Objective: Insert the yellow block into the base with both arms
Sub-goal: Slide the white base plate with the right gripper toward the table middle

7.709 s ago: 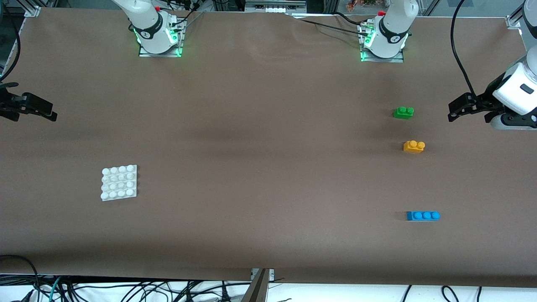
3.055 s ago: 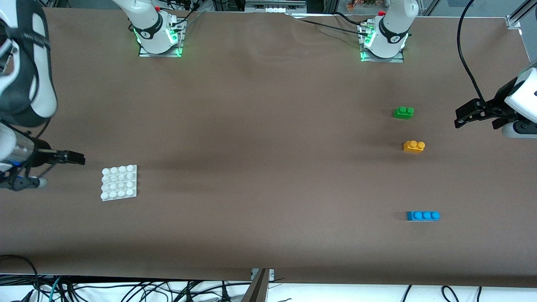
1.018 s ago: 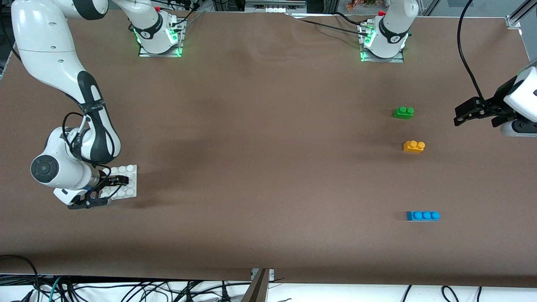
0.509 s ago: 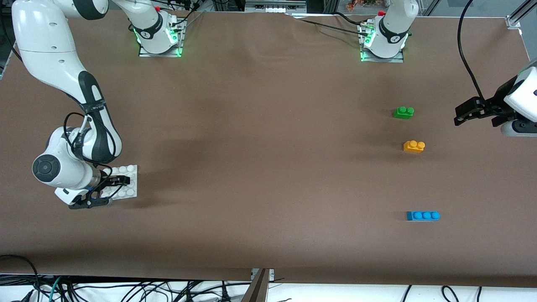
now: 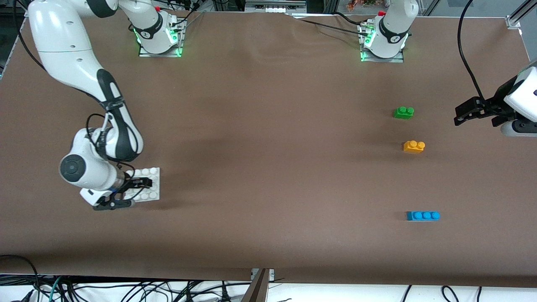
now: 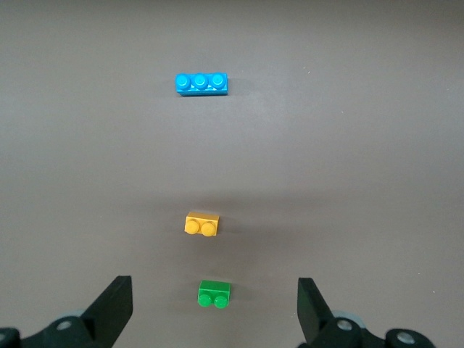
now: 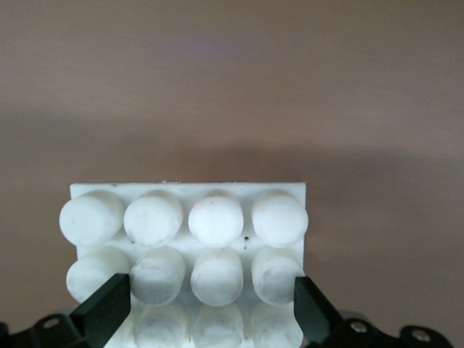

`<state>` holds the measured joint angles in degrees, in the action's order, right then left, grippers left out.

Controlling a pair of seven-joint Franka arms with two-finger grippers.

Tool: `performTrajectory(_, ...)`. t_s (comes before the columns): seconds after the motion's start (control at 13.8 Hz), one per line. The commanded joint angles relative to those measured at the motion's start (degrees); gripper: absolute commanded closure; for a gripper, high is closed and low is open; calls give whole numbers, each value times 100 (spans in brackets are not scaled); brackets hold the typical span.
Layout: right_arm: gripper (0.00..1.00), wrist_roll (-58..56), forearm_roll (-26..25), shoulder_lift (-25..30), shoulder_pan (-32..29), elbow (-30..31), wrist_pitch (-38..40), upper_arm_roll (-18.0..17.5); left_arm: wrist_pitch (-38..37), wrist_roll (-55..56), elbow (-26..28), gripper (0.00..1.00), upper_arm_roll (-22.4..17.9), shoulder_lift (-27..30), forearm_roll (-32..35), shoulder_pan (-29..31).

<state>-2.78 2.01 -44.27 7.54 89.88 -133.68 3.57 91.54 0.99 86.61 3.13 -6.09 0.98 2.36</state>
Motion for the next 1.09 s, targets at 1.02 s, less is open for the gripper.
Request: performTrajectory(1.02, 0, 3247, 116, -925, 2716, -708, -1151, -49, -206, -19, -215, 0, 13, -77, -142, 1)
